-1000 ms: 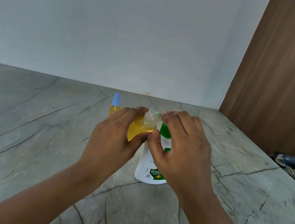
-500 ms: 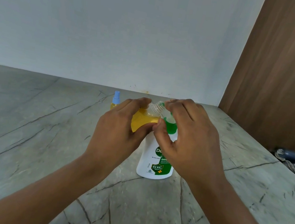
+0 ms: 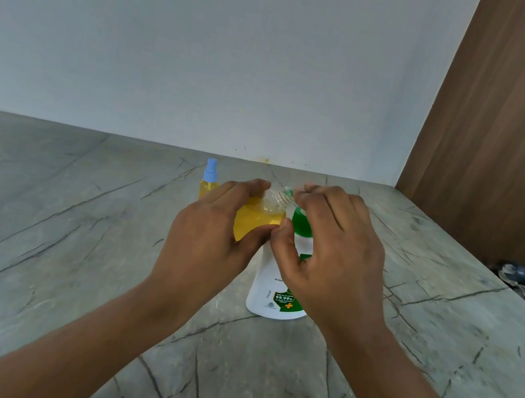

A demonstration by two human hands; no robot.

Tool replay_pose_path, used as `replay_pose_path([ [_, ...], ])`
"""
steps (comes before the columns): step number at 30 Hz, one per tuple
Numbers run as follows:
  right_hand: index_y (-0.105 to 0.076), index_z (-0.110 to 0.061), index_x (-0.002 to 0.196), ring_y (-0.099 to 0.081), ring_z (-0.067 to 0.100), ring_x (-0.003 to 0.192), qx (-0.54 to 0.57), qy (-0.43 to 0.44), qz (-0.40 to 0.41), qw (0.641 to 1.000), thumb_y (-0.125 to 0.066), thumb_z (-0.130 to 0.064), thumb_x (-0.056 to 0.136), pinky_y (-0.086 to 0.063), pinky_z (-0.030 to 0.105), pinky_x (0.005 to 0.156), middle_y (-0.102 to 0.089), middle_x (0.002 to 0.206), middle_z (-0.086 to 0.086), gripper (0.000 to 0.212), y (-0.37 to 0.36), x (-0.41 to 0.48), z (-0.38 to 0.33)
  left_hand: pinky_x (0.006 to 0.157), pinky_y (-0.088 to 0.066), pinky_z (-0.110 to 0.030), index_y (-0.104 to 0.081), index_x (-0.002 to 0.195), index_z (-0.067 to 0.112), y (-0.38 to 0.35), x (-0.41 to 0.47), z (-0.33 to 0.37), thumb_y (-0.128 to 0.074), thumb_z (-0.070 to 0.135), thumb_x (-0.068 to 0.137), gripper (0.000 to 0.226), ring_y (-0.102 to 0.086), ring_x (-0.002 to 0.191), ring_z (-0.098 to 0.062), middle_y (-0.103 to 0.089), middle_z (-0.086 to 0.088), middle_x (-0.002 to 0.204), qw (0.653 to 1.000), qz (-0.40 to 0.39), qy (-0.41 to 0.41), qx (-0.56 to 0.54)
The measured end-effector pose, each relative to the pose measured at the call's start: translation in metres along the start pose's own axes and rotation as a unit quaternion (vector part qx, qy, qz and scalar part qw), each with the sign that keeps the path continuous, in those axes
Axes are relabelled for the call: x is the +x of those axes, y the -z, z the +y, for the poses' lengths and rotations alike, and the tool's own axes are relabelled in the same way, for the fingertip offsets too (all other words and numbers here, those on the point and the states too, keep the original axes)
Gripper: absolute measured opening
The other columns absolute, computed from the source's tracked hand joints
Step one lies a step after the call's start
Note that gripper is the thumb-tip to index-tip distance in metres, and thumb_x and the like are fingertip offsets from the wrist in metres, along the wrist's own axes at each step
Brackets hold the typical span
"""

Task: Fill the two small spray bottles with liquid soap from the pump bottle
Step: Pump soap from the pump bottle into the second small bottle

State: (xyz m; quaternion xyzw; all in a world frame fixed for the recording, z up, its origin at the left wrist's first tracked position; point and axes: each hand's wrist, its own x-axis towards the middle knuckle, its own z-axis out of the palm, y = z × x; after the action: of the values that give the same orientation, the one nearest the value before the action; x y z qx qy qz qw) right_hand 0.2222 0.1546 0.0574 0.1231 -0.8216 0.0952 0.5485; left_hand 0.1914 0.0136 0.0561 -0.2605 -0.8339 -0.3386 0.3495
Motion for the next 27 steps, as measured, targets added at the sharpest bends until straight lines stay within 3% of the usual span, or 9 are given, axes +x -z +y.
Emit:
replay_pose_path([
  [5,-0.068,-0.003,0.096,-0.058,0.021,0.084,0.000,-0.005,-0.002,1.000,-0.064,-0.019,0.078,-0.036,0.017,0.068,-0.066,0.092,0.007,0.024,-0.004,-0.002,0.001,0.069,-0.038,-0.011,-0.060,0.119,0.017,-0.002,-0.001,-0.003,-0.061,0.040,0.080,0.045,-0.061,0.086,-0.012,-0.066,0.005,0.100,1.000,-0.001,0.000,-0.002],
  [12,-0.068,-0.006,0.095,-0.060,0.021,0.081,0.011,0.003,-0.015,1.000,-0.064,-0.023,0.077,-0.049,0.027,0.053,-0.066,0.090,0.006,0.026,0.000,0.005,0.002,0.070,-0.035,-0.007,-0.060,0.119,0.018,-0.001,0.001,-0.003,-0.059,0.042,0.080,0.046,-0.061,0.089,-0.010,-0.067,0.005,0.103,1.000,0.004,-0.002,0.005],
  [17,-0.067,-0.005,0.097,-0.060,0.020,0.084,0.009,0.005,-0.015,1.000,-0.059,-0.025,0.080,-0.042,0.021,0.059,-0.066,0.093,0.007,0.028,0.001,0.012,0.001,0.071,-0.050,-0.028,-0.060,0.119,0.017,0.001,0.004,0.003,-0.057,0.042,0.079,0.047,-0.063,0.089,-0.014,-0.067,0.004,0.104,0.999,0.018,0.009,-0.028],
  [23,-0.066,-0.004,0.100,-0.059,0.020,0.086,0.007,0.006,-0.018,1.000,-0.056,-0.025,0.082,-0.042,0.021,0.060,-0.066,0.095,0.008,0.029,0.004,0.011,0.001,0.073,-0.050,-0.030,-0.061,0.119,0.016,0.001,0.004,0.006,-0.058,0.041,0.080,0.046,-0.063,0.091,-0.014,-0.067,0.004,0.104,0.999,0.026,0.009,-0.032],
  [27,-0.066,-0.004,0.104,-0.059,0.020,0.093,0.011,-0.009,-0.007,1.000,-0.061,-0.022,0.080,-0.041,0.019,0.069,-0.066,0.101,0.008,0.030,0.002,0.007,0.000,0.074,-0.051,-0.032,-0.060,0.119,0.016,0.002,0.006,0.006,-0.059,0.042,0.078,0.048,-0.063,0.091,-0.016,-0.067,0.003,0.105,0.999,0.026,0.009,-0.029],
])
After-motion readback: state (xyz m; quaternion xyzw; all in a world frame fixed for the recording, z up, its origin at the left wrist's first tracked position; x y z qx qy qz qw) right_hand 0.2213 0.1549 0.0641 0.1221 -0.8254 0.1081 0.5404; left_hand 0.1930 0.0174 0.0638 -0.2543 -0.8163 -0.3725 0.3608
